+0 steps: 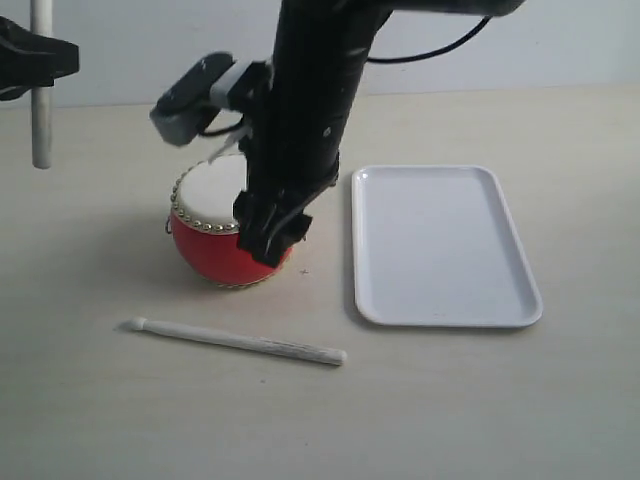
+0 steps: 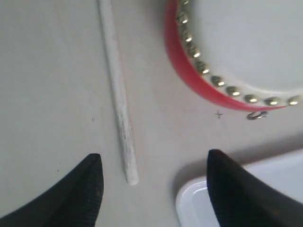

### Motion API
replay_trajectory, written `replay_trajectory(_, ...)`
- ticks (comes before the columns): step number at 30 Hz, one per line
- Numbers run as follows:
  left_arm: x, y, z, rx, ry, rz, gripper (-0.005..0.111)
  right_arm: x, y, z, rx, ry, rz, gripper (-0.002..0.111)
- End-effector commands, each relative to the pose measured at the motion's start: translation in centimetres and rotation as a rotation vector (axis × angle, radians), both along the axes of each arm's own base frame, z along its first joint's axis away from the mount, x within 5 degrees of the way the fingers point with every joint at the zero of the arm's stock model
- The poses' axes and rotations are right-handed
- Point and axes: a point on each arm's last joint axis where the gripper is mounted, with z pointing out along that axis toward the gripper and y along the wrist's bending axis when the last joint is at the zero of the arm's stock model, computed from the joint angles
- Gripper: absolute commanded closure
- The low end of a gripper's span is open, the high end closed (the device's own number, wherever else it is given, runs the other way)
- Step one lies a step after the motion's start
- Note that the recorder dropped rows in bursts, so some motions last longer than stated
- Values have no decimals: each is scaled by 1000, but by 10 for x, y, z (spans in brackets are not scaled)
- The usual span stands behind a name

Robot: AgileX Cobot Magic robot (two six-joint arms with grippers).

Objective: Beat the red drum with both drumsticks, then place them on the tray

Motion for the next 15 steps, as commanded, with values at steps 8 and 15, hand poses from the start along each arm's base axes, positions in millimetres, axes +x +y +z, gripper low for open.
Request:
replay_trajectory(8, -1, 54, -29, 208, 32, 565, 107, -16, 20, -27, -114, 41, 43, 47)
replay_trajectory(15, -11, 42, -36, 416, 389, 501, 107, -14, 17, -28, -148, 13, 71, 47)
